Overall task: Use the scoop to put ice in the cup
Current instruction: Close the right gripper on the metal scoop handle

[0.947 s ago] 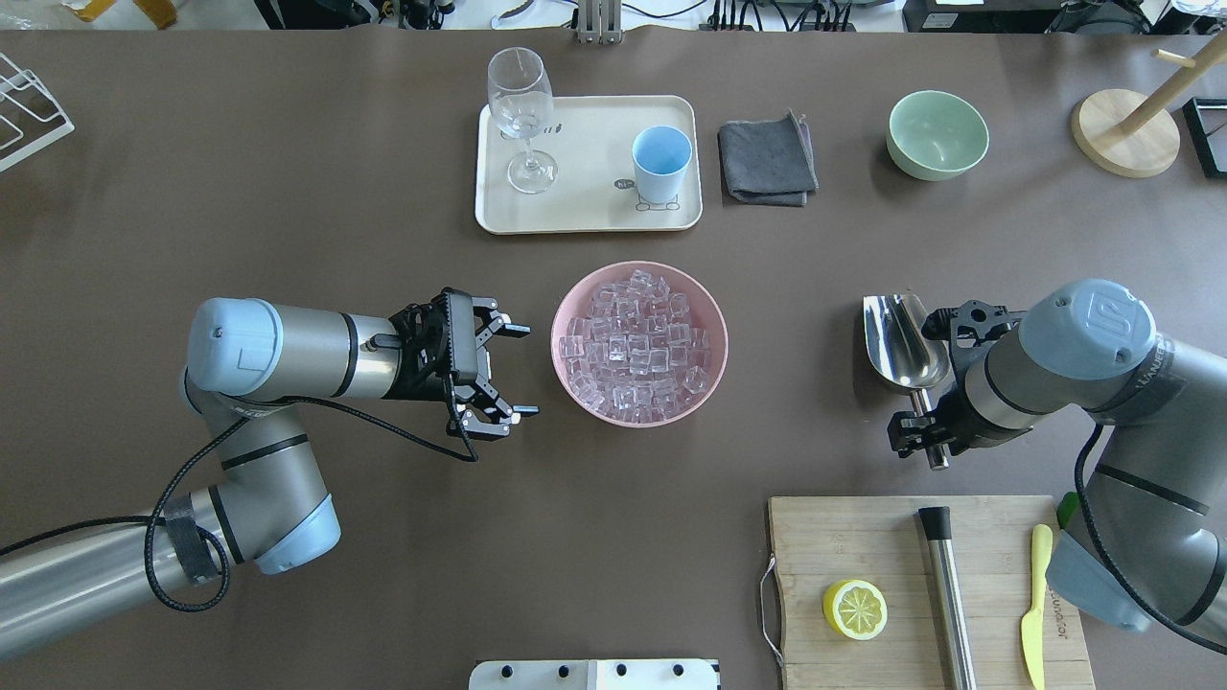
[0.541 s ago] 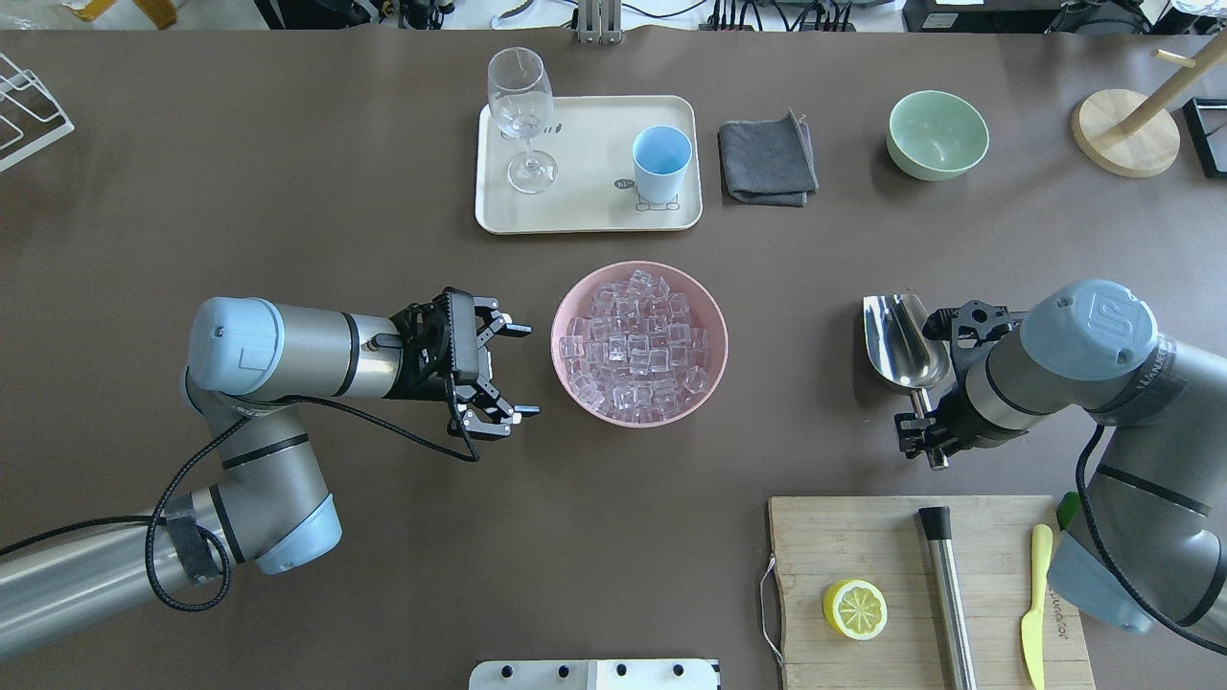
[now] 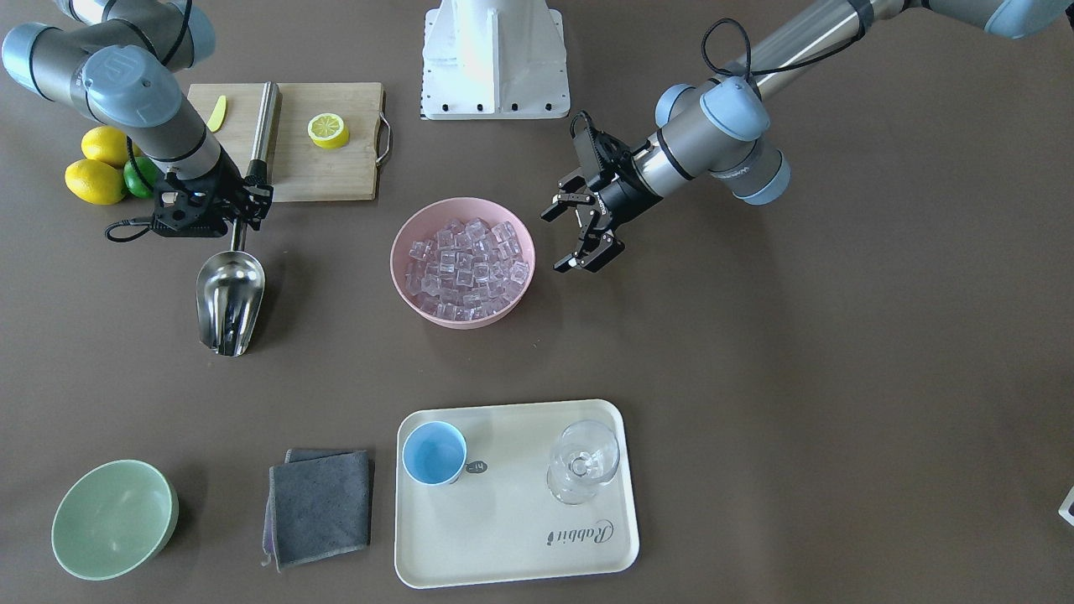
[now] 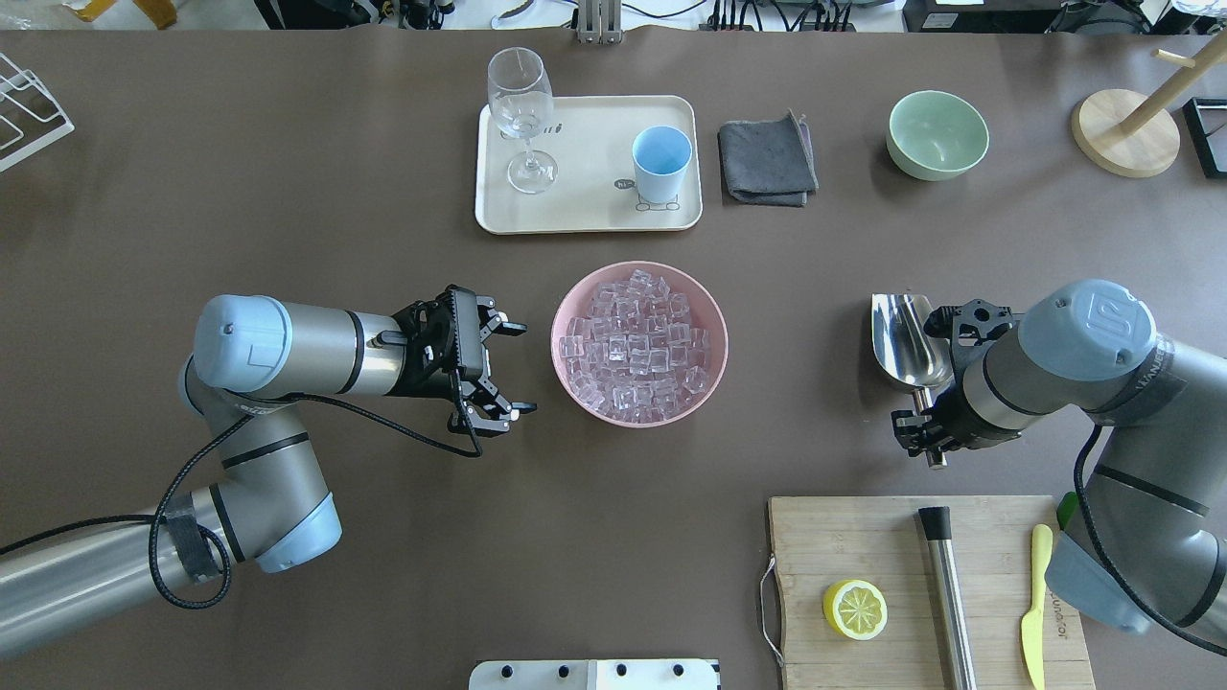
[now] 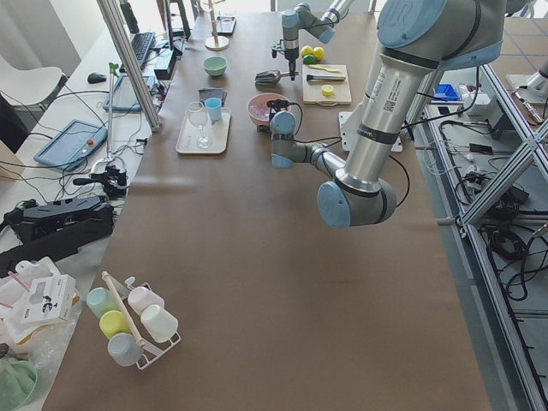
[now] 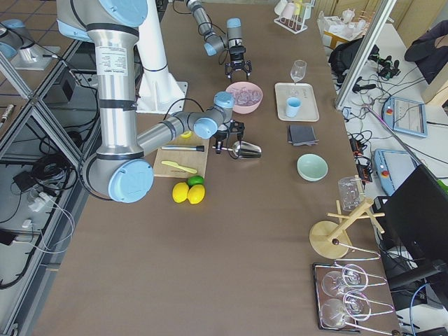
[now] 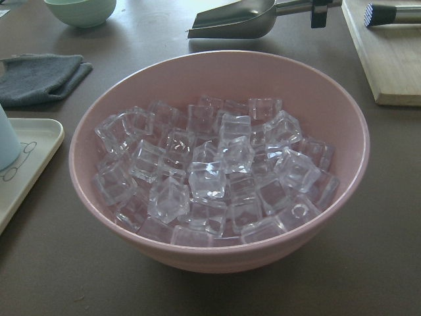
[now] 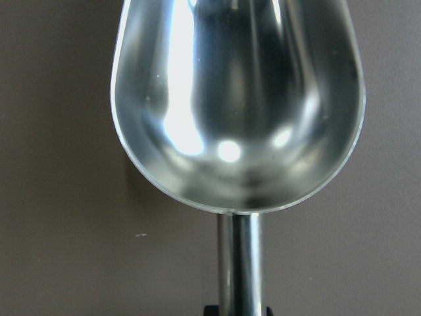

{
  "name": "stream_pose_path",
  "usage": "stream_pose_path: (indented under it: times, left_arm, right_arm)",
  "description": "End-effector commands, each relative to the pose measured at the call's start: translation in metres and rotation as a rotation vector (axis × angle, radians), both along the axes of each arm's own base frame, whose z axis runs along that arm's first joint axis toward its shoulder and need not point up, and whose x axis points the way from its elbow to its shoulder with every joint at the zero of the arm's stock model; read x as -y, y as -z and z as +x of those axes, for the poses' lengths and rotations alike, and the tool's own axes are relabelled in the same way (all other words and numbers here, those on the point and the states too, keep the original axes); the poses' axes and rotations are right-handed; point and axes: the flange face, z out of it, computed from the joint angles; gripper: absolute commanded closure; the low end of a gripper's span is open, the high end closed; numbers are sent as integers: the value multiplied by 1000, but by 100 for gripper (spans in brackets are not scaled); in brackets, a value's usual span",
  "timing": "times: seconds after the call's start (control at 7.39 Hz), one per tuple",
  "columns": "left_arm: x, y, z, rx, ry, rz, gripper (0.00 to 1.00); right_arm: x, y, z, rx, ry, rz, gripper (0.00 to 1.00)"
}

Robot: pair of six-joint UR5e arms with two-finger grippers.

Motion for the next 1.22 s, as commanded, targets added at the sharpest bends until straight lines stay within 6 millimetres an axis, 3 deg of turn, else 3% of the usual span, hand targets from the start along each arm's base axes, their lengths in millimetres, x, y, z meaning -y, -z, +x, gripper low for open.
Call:
stream_pose_path:
  times: [0.0,0.27,0.41,0.81,1.08]
  left_arm:
    - [0,-5,-1,3,-1,-2,1]
    - [2,3,3,-1,2,0,1]
    - [4,-2,10,7,-2,-6,1]
    - [8,-15,18,0,-7,1,1]
    - [10,-27,23,-10,-8,7,1]
  right_arm:
    - [-7,15,12,26,12,22,100]
    - [-6,32,41,58,66,68,100]
    - [8,33,61,34,73,83,100]
    - [72,32,128,-44,306,354,100]
    - [83,34,150,-1,410,443,100]
